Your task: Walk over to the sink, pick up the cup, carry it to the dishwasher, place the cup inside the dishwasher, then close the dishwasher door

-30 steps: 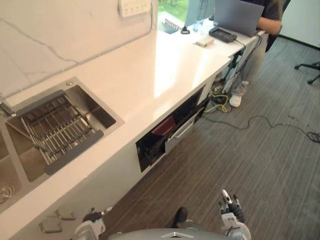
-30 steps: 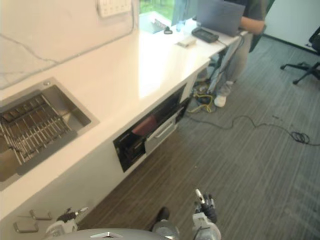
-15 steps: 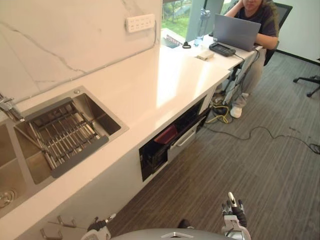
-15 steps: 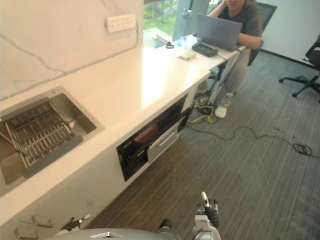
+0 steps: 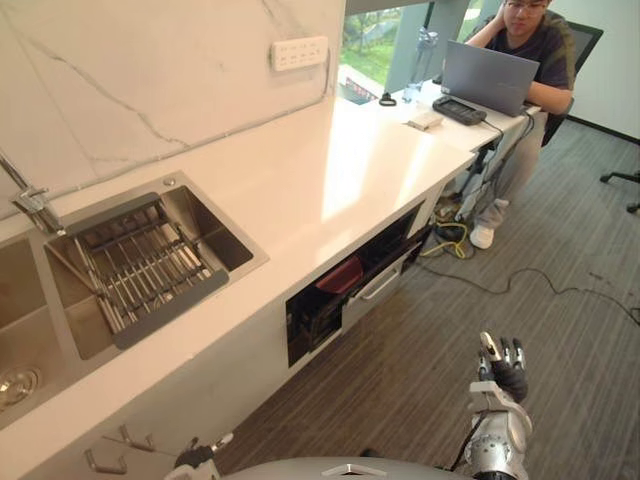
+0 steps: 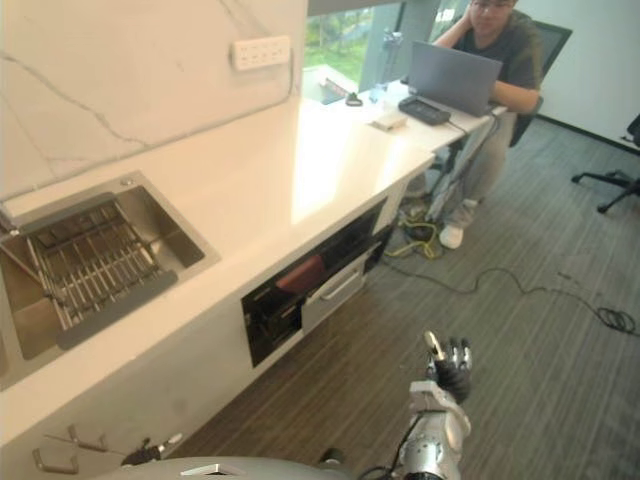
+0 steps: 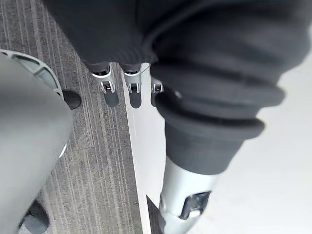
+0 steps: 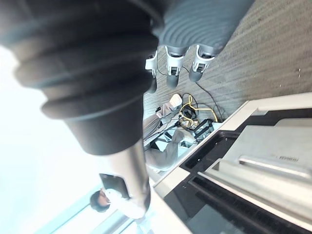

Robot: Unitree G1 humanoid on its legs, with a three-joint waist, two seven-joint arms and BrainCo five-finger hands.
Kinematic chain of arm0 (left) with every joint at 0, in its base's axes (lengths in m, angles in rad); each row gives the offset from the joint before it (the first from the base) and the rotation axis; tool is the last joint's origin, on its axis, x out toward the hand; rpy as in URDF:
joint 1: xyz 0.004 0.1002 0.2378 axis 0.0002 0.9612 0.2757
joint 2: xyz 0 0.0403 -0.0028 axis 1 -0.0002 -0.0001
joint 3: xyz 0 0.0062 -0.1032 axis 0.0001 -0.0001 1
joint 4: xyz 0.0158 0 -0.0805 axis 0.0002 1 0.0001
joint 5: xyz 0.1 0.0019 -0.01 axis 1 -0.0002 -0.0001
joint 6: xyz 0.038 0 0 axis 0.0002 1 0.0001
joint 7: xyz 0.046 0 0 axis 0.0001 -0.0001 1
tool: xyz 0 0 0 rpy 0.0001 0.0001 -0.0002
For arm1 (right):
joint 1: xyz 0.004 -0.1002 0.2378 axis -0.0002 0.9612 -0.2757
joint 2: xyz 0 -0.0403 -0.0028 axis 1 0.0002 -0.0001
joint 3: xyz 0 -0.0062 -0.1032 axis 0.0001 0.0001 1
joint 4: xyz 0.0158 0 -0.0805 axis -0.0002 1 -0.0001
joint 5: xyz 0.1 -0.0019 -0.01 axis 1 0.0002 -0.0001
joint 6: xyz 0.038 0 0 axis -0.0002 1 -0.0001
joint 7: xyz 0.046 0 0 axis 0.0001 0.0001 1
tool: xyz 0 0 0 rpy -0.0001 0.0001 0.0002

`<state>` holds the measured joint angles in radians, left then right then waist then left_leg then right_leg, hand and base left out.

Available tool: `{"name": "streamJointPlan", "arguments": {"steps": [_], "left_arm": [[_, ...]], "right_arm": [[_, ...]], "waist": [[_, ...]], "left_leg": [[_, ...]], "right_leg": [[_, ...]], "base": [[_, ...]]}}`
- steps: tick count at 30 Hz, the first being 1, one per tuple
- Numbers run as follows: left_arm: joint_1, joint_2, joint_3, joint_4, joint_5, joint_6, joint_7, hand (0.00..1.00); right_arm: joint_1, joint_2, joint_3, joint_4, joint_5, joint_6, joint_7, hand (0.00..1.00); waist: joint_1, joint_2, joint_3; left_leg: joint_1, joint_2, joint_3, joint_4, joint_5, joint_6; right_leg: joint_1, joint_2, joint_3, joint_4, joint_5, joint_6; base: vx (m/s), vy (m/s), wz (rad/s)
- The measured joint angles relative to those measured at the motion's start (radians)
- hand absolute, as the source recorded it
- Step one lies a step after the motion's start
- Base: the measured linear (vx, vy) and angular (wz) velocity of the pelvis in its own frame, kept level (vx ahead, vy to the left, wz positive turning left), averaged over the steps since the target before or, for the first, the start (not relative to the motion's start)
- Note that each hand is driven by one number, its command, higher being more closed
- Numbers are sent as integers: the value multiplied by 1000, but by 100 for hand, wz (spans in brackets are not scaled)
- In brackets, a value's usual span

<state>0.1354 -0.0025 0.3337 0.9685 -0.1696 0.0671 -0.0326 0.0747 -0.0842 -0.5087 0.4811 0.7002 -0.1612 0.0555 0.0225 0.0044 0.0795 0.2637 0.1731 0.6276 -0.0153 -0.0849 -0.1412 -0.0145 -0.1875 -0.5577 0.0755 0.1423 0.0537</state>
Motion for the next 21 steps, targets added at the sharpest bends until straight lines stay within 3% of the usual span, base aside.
{"name": "streamJointPlan", "arguments": {"steps": [2,3,4,5,7,8,9,16,21], "left_arm": [[-35,46,-80,5,6,18,6,0],[-50,64,-96,3,6,24,7,0],[-80,95,-112,-1,5,33,14,0],[-95,112,-117,-8,1,35,25,0],[-114,125,-118,-16,-17,41,51,0],[-115,123,-118,-17,-46,45,60,0],[-66,33,-39,-43,-86,40,64,0],[-64,26,-15,-42,-85,40,61,0],[-66,21,-2,-36,-85,15,27,0]], "right_arm": [[-45,-38,44,126,1,30,1,0],[-61,-39,53,150,4,32,1,0],[-97,-42,75,186,17,32,1,0],[-125,-44,79,197,22,32,1,0],[-178,-67,78,196,43,25,1,0],[-197,-95,73,162,46,18,-2,0],[-115,-112,-5,-114,77,-25,67,0],[-74,-109,-9,-121,77,-18,69,0],[-18,-72,-33,-152,79,-8,82,0]], "waist": [[-11,-27,26],[-13,-37,43],[-16,-70,83],[-16,-82,103],[-17,-85,132],[-16,-71,146],[-3,-36,133],[0,-35,126],[-26,-23,113]], "left_leg": [[-72,-2,-46,43,-4,12],[-84,-6,-61,52,-2,15],[-122,-8,-80,76,-5,23],[-157,-5,-87,95,-9,27],[-223,2,-101,127,-23,29],[-254,4,-108,140,-27,35],[-225,25,-76,153,-27,18],[-210,29,-49,154,-29,16],[-213,49,-21,206,-56,13]], "right_leg": [[-78,-27,61,72,10,-7],[-78,-30,64,63,12,-10],[-80,-31,63,24,31,-9],[-89,-26,64,-13,59,-9],[-97,-10,86,-100,132,-3],[-101,-6,110,-134,152,-4],[-74,18,139,-156,83,14],[-75,23,160,-156,83,14],[-83,29,193,-155,83,14]], "base": [[-92,75,18],[-117,3,28],[-152,-39,20],[-170,-40,16],[-114,16,15],[-55,38,16],[-35,16,10],[7,4,-8],[18,34,-22]]}}
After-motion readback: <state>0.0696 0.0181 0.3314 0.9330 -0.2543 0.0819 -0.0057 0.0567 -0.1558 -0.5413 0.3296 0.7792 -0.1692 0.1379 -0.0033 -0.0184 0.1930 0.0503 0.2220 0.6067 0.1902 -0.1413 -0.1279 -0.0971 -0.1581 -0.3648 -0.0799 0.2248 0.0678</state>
